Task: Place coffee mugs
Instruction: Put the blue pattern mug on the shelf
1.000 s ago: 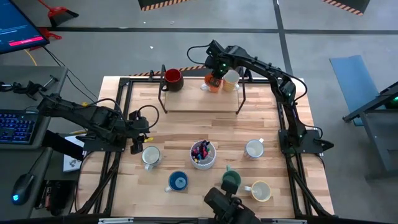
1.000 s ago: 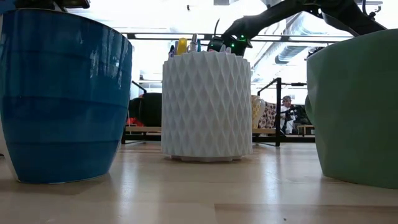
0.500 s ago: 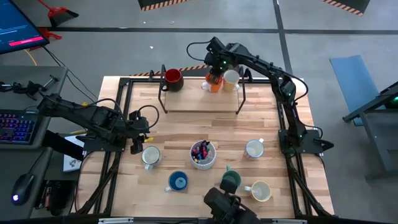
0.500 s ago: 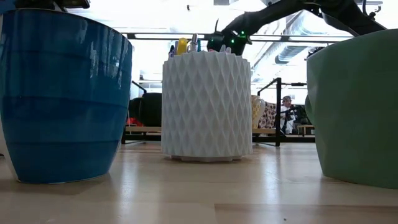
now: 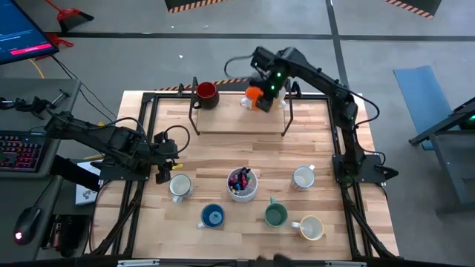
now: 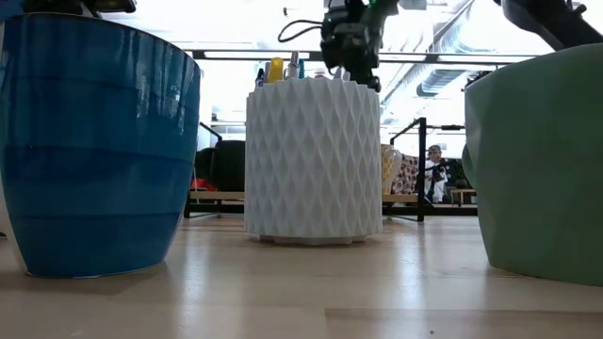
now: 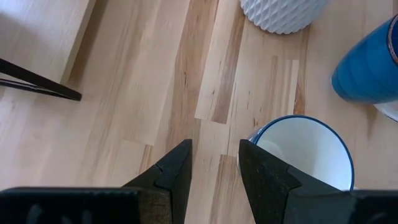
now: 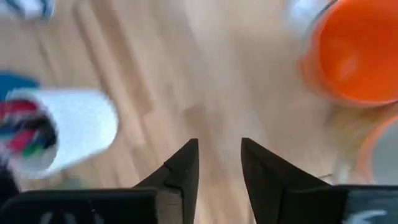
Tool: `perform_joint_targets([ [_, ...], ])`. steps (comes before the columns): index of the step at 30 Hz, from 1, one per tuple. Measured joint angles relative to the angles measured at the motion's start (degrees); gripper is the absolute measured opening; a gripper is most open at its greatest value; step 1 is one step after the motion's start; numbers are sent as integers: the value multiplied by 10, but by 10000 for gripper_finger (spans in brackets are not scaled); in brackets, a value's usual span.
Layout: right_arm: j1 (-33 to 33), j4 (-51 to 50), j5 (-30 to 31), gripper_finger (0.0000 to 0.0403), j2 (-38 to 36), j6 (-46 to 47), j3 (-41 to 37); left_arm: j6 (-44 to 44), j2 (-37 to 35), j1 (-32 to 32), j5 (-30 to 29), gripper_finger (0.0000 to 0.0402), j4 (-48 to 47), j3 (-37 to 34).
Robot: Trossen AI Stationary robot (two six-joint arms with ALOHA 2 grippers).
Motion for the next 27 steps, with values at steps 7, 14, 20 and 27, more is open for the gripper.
perform_joint_targets([
  [7,117,3,-3,99,-14,-2,-8,-12,0,0,0,120,0,0],
  [14,254,5,13,99,-18,-18,-12,-16,0,0,2,120,0,0],
  [20,338,28,88,99,-41,11,-122,-19,7,0,63,120,1,0],
  [27,384,119,168,99,-134,142,-317,-1,62,-14,75,120,1,0],
])
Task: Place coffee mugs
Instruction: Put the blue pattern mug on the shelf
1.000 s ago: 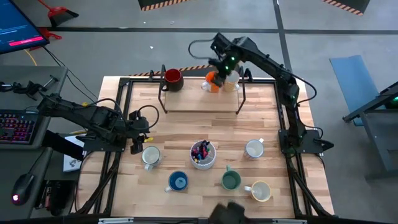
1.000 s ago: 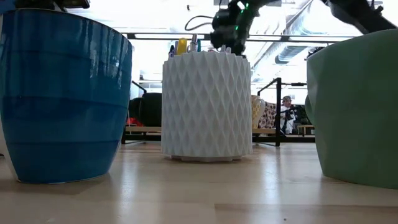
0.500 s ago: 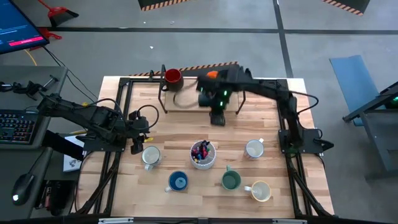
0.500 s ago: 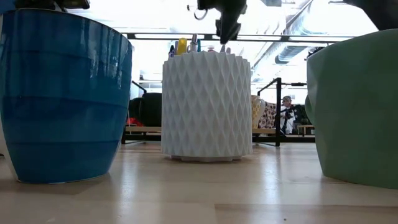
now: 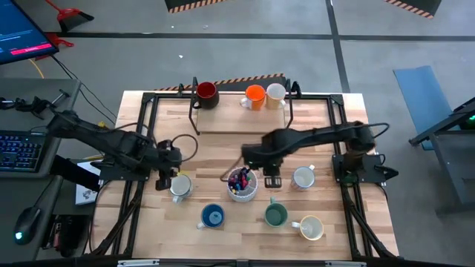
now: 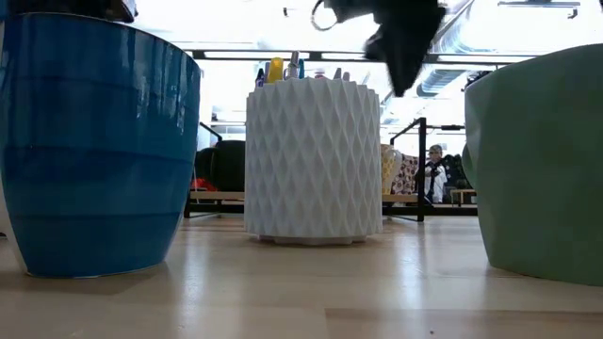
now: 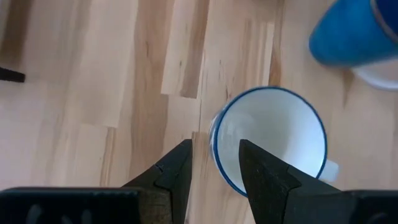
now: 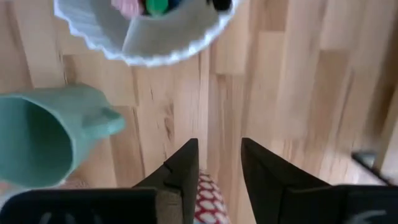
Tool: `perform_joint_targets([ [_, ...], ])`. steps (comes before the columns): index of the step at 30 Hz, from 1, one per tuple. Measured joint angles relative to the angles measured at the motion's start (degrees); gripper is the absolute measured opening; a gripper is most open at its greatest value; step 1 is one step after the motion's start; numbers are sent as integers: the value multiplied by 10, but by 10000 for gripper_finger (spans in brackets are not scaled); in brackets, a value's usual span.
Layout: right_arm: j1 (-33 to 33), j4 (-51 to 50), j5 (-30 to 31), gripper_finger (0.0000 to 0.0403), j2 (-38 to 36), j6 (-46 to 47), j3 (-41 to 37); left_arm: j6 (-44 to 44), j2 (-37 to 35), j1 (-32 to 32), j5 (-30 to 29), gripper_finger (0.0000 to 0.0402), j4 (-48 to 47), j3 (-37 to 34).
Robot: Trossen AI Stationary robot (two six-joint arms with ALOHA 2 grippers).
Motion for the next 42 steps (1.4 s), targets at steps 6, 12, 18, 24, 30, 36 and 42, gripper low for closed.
perform_joint_targets([
  [6,25,89,51,99,-133,94,-149,5,56,-4,7,120,9,0],
  [12,38,129,101,99,-255,156,-249,2,101,-4,19,120,59,0],
  [18,52,133,134,99,-333,201,-305,2,154,-4,18,120,71,0],
  [24,59,137,167,99,-357,201,-315,4,205,-4,18,120,74,0],
  [30,59,138,169,99,-352,199,-315,6,250,-4,16,118,74,0],
  [36,59,138,185,99,-352,198,-315,18,261,-1,16,43,73,1],
  [42,59,138,225,99,-352,179,-315,1,246,17,-12,10,49,31],
])
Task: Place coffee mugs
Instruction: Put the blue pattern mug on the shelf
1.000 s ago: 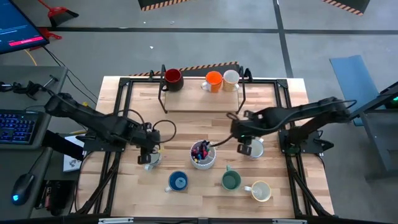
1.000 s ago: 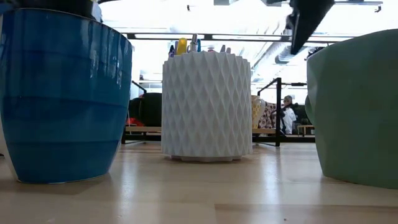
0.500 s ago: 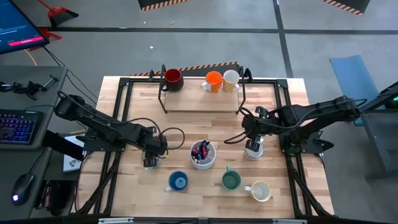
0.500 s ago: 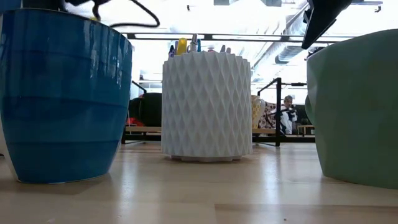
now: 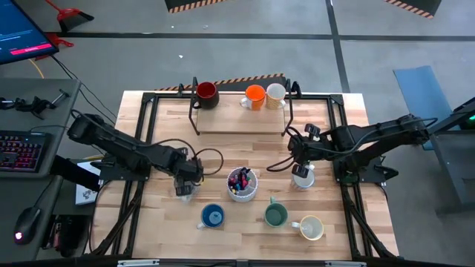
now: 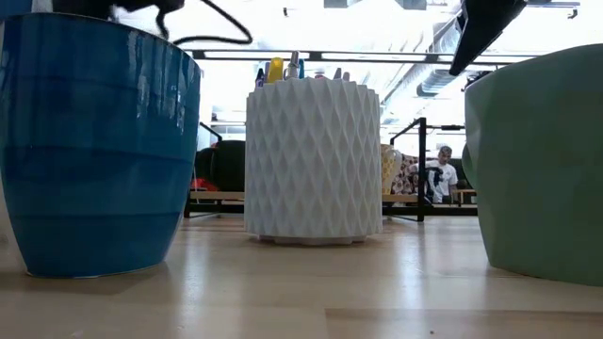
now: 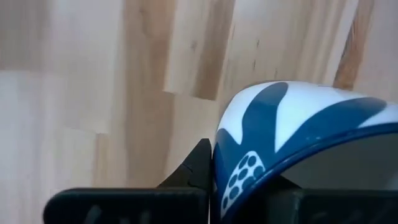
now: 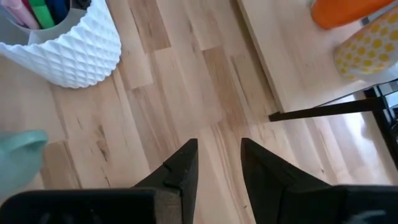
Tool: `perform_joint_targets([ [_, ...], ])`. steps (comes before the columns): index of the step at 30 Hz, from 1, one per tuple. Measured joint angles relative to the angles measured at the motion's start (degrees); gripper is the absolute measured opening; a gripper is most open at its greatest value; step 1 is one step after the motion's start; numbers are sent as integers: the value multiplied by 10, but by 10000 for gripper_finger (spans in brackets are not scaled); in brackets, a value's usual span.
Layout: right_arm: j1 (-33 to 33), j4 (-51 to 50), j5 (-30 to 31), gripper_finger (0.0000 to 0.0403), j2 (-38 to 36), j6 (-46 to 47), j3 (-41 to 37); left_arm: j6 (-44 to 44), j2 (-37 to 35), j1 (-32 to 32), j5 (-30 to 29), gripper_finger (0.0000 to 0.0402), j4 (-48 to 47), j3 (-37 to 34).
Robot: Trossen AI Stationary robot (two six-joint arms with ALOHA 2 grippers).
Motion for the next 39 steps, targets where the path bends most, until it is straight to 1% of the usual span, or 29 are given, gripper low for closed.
perform_joint_targets([
  [3,0,0,3,99,0,-7,0,20,-6,9,5,10,-37,40],
  [6,0,-1,5,99,0,-12,0,50,-8,24,-2,10,-88,98],
  [8,0,-2,10,99,0,-16,0,73,-7,38,-21,10,-114,147],
  [11,0,-2,21,99,0,-26,0,116,-4,68,-68,10,-131,225],
  [14,0,-2,22,99,0,-32,0,166,1,120,-98,10,-145,292],
  [17,0,-2,22,99,0,-41,0,223,13,188,-98,10,-154,351],
  [20,0,-2,22,99,0,-41,0,275,37,267,-84,10,-155,402],
  [22,0,-2,22,99,0,-41,0,300,61,318,-60,10,-157,431],
  [25,0,-2,22,99,0,-41,0,333,104,384,-11,10,-163,459],
  [28,0,-2,22,99,0,-43,0,364,147,422,5,10,-161,471],
  [30,0,-2,22,99,0,-48,0,387,173,440,9,10,-162,472],
  [35,0,-2,22,99,0,-65,0,418,241,469,53,10,-161,473],
  [39,0,-2,22,99,0,-67,0,431,289,483,54,10,-162,473],
])
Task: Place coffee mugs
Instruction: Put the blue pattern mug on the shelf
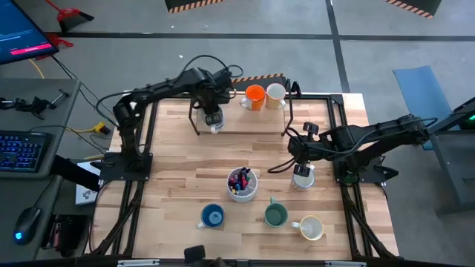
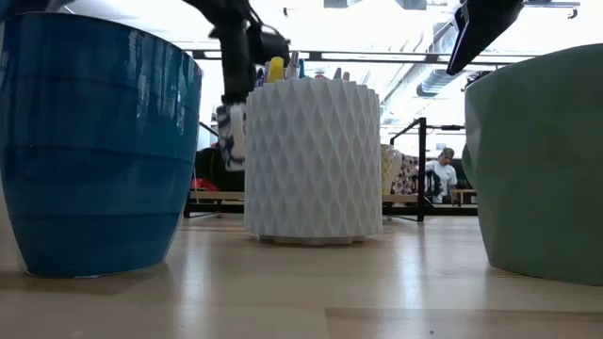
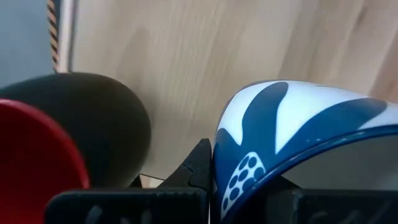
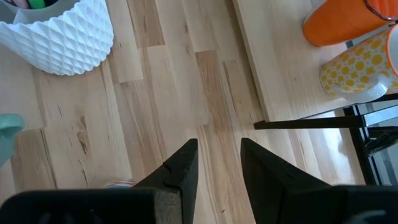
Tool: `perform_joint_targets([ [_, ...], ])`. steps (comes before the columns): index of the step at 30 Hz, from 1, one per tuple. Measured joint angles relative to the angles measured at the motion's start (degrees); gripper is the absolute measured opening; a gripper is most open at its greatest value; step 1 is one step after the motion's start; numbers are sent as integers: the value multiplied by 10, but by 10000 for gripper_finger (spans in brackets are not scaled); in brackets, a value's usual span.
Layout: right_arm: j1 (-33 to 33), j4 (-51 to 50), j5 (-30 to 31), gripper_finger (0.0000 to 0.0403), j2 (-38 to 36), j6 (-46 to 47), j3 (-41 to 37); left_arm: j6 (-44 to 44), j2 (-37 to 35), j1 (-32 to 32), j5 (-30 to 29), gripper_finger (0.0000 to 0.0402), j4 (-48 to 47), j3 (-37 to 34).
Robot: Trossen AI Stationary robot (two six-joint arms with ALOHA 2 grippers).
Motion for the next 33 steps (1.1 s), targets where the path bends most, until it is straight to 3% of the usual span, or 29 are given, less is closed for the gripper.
perform_joint_targets([
  [6,0,0,-1,99,0,0,0,-4,41,14,-29,10,2,0],
  [25,0,0,-1,99,0,0,0,-9,44,40,-53,10,-19,-17],
  [33,0,0,-1,99,0,2,0,-20,44,40,-49,73,-27,-17],
])
